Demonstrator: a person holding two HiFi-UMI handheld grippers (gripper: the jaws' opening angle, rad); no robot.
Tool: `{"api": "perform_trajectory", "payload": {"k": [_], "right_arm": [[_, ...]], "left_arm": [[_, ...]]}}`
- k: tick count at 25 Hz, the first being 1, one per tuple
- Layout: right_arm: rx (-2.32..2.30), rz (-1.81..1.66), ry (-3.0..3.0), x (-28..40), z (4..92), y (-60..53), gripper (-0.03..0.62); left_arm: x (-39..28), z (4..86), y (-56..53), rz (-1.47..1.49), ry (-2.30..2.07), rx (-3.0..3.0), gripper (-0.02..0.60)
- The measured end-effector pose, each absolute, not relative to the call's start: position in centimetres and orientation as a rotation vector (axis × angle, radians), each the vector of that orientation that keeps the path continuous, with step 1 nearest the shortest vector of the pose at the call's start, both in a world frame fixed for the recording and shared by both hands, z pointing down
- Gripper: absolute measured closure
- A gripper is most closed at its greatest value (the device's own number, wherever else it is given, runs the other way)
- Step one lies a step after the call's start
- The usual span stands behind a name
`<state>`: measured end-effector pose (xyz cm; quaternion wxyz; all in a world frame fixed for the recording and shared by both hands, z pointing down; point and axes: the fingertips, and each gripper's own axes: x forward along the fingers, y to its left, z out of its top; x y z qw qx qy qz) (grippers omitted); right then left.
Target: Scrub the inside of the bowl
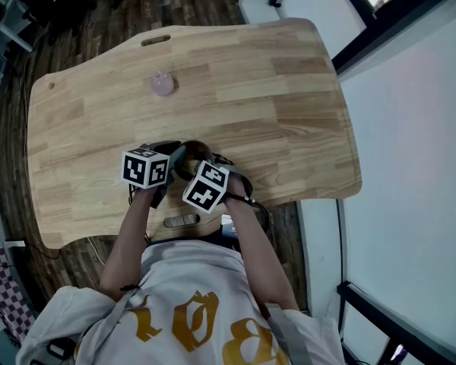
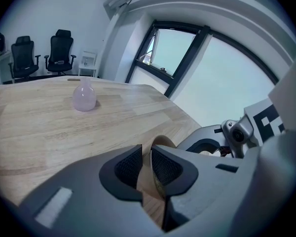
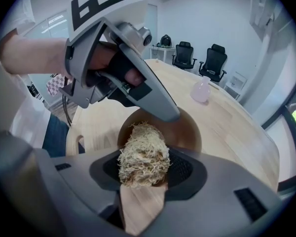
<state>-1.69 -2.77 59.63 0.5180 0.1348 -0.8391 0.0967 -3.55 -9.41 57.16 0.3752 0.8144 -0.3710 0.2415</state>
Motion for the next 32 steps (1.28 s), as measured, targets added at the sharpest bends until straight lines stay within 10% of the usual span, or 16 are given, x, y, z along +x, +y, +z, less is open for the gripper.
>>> {"api": "perform_trajectory", "payload": {"k": [32], "right_arm": [[0.554,0.374,-1.930,1.1,60.4,-5.2,0.401]], "left_arm": [[-3.3,56.9,-9.5,0.555,-0.911,2.061,0.525]]}}
